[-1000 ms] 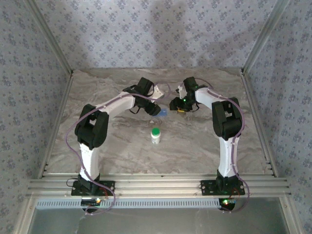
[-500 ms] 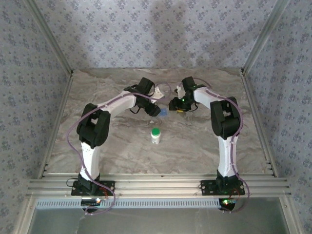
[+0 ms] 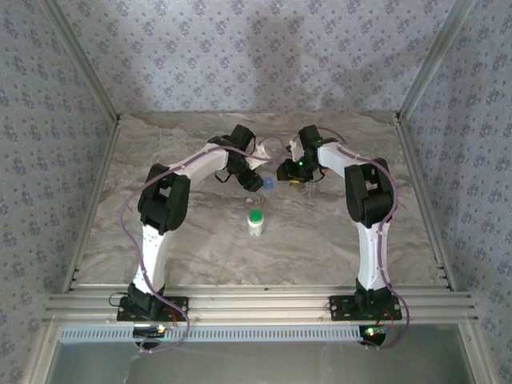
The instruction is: Sort the pills into containers
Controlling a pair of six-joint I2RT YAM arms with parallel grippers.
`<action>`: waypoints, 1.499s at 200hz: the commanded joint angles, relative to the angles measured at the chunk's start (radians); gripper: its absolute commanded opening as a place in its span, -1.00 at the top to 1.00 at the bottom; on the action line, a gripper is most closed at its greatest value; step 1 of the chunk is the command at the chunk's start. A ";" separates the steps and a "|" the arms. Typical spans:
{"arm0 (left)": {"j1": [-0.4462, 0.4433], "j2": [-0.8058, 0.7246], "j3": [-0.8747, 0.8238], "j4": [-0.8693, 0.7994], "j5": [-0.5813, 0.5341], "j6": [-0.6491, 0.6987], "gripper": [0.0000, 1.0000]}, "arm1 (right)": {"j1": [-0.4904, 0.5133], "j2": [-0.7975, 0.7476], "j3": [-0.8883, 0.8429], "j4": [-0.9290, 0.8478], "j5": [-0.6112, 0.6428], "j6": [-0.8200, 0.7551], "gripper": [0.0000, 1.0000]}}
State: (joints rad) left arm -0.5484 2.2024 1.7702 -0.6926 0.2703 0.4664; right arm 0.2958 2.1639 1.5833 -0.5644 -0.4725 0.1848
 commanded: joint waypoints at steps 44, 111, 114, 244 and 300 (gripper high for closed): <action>0.042 0.042 0.068 -0.158 0.086 0.242 -0.12 | -0.005 0.048 0.007 -0.064 0.013 -0.030 0.07; 0.014 0.071 0.088 -0.134 -0.012 0.329 -0.13 | -0.007 0.051 0.007 -0.070 0.011 -0.032 0.07; 0.012 0.071 0.087 -0.130 -0.016 0.332 -0.14 | -0.007 0.051 0.007 -0.070 0.011 -0.031 0.07; 0.003 0.117 0.156 -0.218 0.000 0.339 0.36 | -0.001 0.068 0.027 -0.102 0.104 -0.044 0.09; 0.055 0.171 0.287 -0.382 0.149 0.234 0.37 | 0.013 0.079 0.041 -0.127 0.222 -0.057 0.11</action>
State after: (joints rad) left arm -0.5255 2.3489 1.9881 -0.9543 0.2790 0.7662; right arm 0.3016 2.1788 1.6268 -0.6098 -0.4263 0.1627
